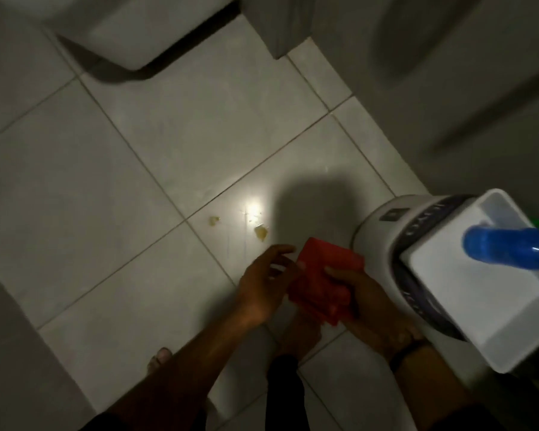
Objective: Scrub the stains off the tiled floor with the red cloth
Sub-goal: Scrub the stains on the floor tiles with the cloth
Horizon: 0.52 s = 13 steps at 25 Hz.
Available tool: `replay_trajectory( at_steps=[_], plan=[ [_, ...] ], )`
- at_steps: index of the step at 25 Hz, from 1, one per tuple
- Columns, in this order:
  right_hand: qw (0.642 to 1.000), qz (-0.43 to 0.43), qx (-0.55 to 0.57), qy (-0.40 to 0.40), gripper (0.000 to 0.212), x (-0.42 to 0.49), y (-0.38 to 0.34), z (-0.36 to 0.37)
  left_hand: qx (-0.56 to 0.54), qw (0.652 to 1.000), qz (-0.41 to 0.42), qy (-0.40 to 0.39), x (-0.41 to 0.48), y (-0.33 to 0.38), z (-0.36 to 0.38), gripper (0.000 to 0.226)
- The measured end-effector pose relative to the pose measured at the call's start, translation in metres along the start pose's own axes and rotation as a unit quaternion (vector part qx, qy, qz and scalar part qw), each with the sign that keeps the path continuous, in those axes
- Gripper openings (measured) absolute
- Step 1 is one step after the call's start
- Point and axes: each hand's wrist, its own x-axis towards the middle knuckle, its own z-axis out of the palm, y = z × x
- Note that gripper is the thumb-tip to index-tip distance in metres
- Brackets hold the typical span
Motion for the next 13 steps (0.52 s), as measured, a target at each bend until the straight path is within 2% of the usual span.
replay_trajectory(
  at_steps=[3,6,8,11,13],
  plan=[
    [0.993,-0.048,-0.079,0.068,0.047,0.067,0.012,0.042,0.138,0.981,-0.067,0.114,0.036,-0.083,-0.067,0.058],
    [0.964,-0.142,-0.216,0.054,0.036,0.151,0.010,0.071,0.314,0.933,-0.087,0.151,0.086,-0.175,-0.132,0.076],
    [0.917,-0.208,-0.334,0.064,0.033,0.212,0.003,0.086,0.387,0.900,-0.053,0.193,0.121,-0.227,-0.163,0.078],
    [0.827,-0.312,-0.445,0.146,0.055,0.303,-0.014,0.094,0.426,0.859,0.021,0.283,0.171,-0.280,-0.184,0.076],
    [0.741,-0.376,-0.507,0.230,0.061,0.348,-0.023,0.091,0.445,0.841,0.071,0.299,0.201,-0.301,-0.186,0.075]
  ],
)
